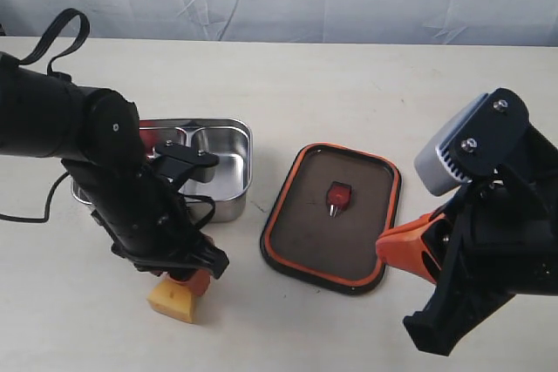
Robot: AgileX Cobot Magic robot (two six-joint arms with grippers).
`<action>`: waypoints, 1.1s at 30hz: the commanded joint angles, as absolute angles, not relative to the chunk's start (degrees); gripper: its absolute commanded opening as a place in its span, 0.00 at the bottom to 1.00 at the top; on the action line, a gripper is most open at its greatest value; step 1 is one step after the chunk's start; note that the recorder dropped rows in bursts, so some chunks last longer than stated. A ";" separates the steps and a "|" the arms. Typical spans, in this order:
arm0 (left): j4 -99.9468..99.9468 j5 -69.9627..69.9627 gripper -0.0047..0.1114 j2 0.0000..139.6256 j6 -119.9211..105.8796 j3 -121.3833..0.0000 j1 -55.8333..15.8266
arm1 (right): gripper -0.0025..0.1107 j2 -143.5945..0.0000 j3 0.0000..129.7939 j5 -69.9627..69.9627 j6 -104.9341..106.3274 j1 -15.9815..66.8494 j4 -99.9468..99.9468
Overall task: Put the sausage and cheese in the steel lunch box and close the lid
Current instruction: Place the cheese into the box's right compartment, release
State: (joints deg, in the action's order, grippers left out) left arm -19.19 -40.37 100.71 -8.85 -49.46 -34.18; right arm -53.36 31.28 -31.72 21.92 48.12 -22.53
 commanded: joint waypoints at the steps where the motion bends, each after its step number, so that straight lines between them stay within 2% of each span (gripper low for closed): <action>1: -19.58 -41.53 0.45 101.73 -8.55 -49.19 -34.48 | 0.02 -52.91 30.98 -31.43 21.85 47.98 -22.39; 2: -19.58 -41.97 0.40 101.73 -8.55 -49.19 -34.48 | 0.02 -52.91 30.98 -31.43 21.85 47.98 -22.39; 6: -20.05 -45.28 0.09 101.73 -9.79 -49.19 -34.48 | 0.02 -52.91 30.98 -31.33 21.85 47.98 -22.36; 7: -20.05 -45.94 0.04 101.73 -10.61 -49.19 -34.48 | 0.02 -52.91 30.98 -31.33 21.85 47.98 -22.36; 13: -24.13 -48.57 0.04 100.61 -17.04 -49.19 -34.48 | 0.02 -52.91 30.98 -31.33 21.85 47.98 -22.36; 19: -24.33 -47.21 0.04 92.15 -17.15 -51.11 -37.64 | 0.02 -52.91 30.98 -31.31 21.85 47.98 -22.36; 23: -14.98 -37.93 0.04 88.28 -16.84 -57.01 -37.88 | 0.02 -52.91 30.98 -31.31 21.85 47.98 -22.36; 27: -9.23 -28.09 0.04 90.13 -16.52 -60.41 -35.68 | 0.02 -52.91 30.98 -31.31 21.85 47.98 -22.36; 33: -8.55 -24.04 0.04 94.71 -16.52 -61.74 -33.19 | 0.02 -52.91 30.98 -31.31 21.85 47.98 -22.37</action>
State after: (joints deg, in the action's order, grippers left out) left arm -9.05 -26.59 92.85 -16.80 -61.24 -33.65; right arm -53.36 31.28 -31.72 21.81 48.12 -22.53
